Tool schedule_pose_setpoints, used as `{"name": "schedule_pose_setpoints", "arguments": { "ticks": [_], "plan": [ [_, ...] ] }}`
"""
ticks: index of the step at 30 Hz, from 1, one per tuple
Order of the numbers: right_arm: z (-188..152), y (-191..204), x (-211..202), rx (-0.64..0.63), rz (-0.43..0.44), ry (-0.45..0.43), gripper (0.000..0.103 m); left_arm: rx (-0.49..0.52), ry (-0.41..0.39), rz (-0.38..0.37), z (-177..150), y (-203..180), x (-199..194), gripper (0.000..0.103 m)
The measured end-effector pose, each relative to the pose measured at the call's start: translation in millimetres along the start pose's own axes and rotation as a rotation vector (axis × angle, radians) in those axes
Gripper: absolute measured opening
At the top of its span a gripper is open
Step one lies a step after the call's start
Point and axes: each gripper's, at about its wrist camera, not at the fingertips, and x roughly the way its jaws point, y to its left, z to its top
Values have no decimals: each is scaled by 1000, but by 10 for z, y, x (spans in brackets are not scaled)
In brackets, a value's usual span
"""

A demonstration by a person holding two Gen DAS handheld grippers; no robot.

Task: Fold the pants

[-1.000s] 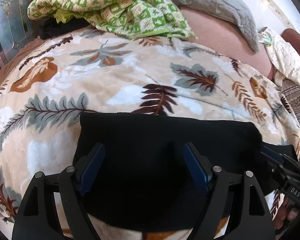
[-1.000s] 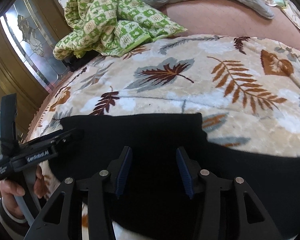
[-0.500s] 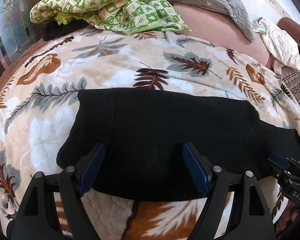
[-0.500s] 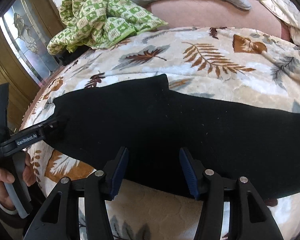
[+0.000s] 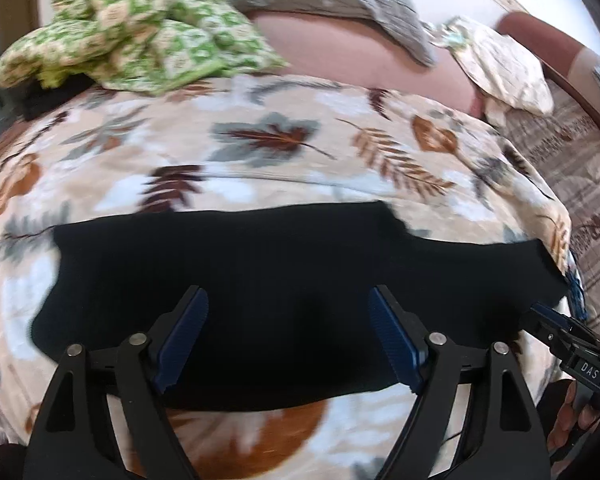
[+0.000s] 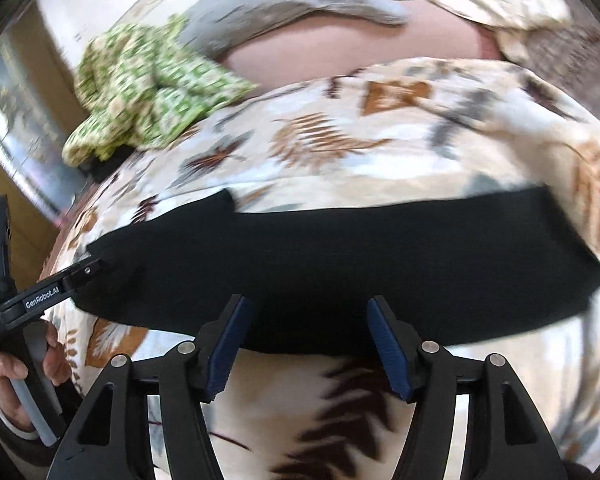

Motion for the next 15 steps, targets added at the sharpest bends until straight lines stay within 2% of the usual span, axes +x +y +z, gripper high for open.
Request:
{"name": "schedule_pose_setpoints", "arguments": {
  "ticks": [9, 13, 15],
  "plan": [
    [-124, -921, -351, 253, -138, -33, 69, 172, 90, -178, 169, -974, 328, 83],
    [-157, -1227, -355, 338, -157, -39, 69, 257, 105, -257, 297, -1430, 420, 83],
    [-169, -1343, -319, 386, -131, -38, 69, 303, 104, -278, 358, -1669, 488, 83]
  ]
}}
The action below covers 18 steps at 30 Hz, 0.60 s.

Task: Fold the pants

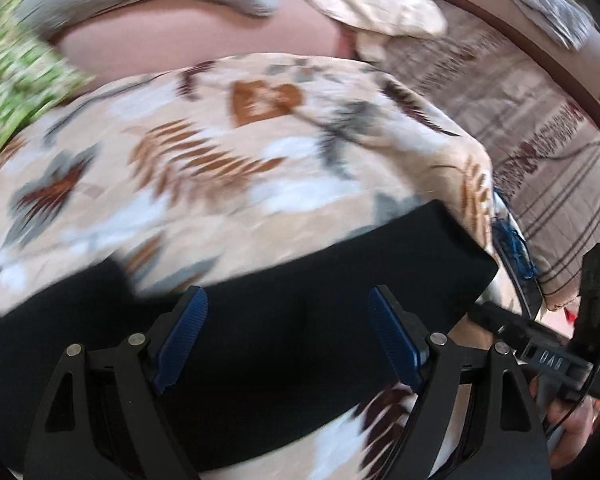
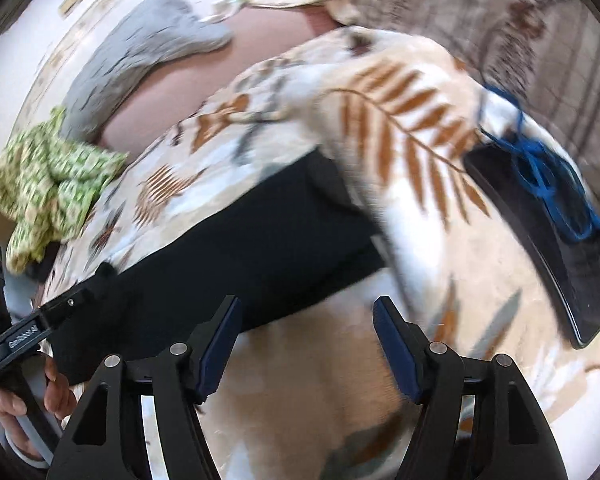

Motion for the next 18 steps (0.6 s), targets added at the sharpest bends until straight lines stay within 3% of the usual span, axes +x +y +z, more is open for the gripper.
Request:
{"name": "schedule_pose_setpoints", "arguments": {
  "ticks": [5, 8, 18],
  "plan": [
    [24, -77, 42, 29, 30, -16, 70, 89, 22, -46, 254, -350, 300, 83],
    [38, -92, 66, 26, 41, -21, 71, 136, 25, -37, 333, -515, 400, 83],
    [66, -48, 96, 18, 48, -37, 76, 188, 35, -74, 425, -634, 527, 83]
  ]
}}
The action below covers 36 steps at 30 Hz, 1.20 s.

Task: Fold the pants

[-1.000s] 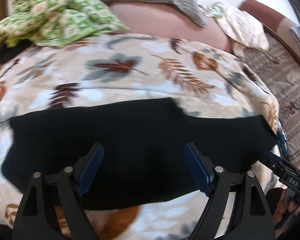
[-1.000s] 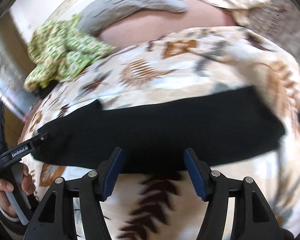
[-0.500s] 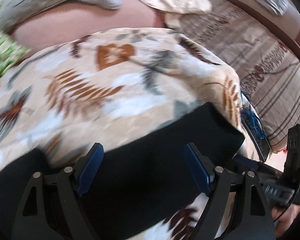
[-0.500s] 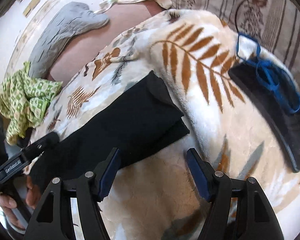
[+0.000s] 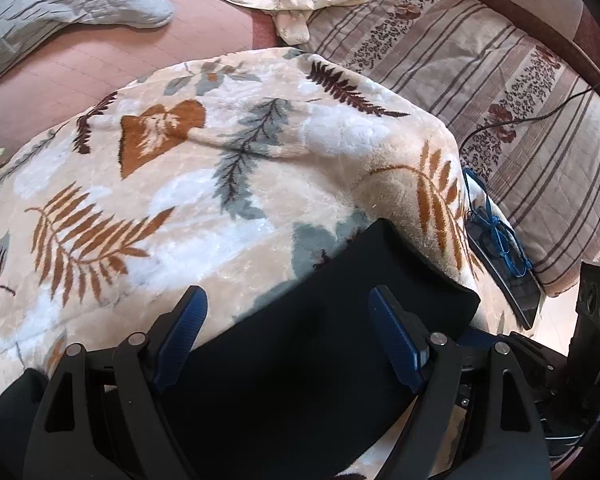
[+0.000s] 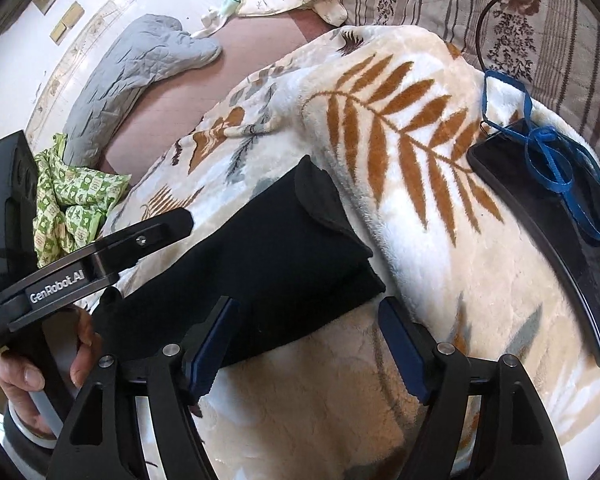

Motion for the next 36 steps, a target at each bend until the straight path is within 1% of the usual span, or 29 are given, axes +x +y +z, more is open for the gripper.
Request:
{"name": "schedule_pose_setpoints", "arguments": {
  "ticks": [4, 6, 10, 13, 16, 17, 21, 23, 24, 26, 27, 28, 29, 30, 31, 33, 36],
  "plan": [
    [4, 2, 15, 2, 5, -6, 77, 18, 14, -28, 28, -23, 73, 83],
    [12, -3, 27, 5, 11, -9, 80, 28, 26, -50, 50, -39, 135, 83],
    [6, -8, 28, 11, 17, -22, 81, 52, 57, -103, 130, -95, 269, 83],
    [19, -32, 37, 24, 33, -27, 81, 96, 101, -159, 208, -188, 400, 83],
    [17, -67, 42, 43, 51, -43, 81, 151, 123, -176, 277, -304, 521, 83],
    [11, -77, 43, 45, 53, -46, 81, 157, 127, -180, 296, -326, 548, 83],
    [11, -87, 61, 47, 70, -58, 82, 187, 166, -242, 381, -441, 702, 83],
    [25, -122, 67, 63, 90, -72, 82, 210, 191, -278, 373, -505, 774, 83],
    [31, -137, 69, 74, 100, -79, 82, 223, 195, -281, 359, -545, 815, 81],
    [59, -186, 88, 95, 113, -100, 75, 253, 169, -267, 325, -614, 823, 78],
    [76, -205, 122, 101, 96, -103, 62, 254, 164, -269, 316, -630, 819, 76],
    [88, -223, 147, 105, 83, -102, 43, 251, 161, -268, 315, -640, 815, 76],
    [107, -248, 178, 118, 71, -102, 34, 238, 160, -272, 322, -634, 802, 74],
    [117, -264, 188, 127, 77, -98, 21, 225, 161, -278, 330, -621, 786, 72],
    [126, -271, 183, 130, 92, -95, 18, 205, 160, -287, 342, -591, 753, 71],
    [145, -208, 125, 90, 111, -101, 14, 158, 141, -295, 387, -498, 621, 71],
    [168, -39, -34, 13, 124, -131, 13, 82, 70, -280, 445, -262, 253, 71]
  ]
}}
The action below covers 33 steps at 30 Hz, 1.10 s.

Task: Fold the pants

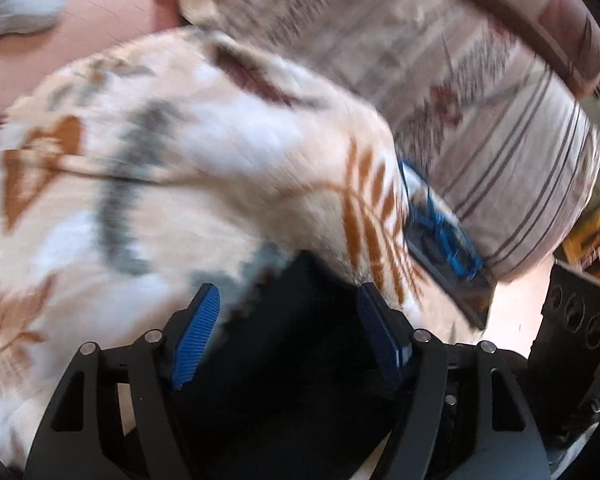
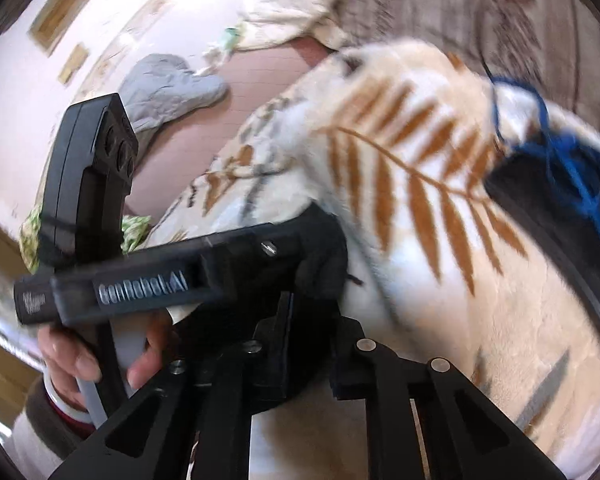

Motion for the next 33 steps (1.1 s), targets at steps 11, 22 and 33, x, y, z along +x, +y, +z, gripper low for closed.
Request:
{"name": "schedule_pose_setpoints", "arguments": {
  "ticks": [11, 22, 33],
  "plan": [
    [-158, 1292, -140, -307, 207, 17, 13, -314, -217, 88, -835, 885, -1545, 72],
    [-965, 1900, 538, -337, 359, 388, 44, -525, -211, 202, -1941, 1370, -1724, 78],
    [-540, 1306, 376, -314, 168, 211, 60, -481, -131, 258, -1873, 1052, -1166, 78]
  ]
}}
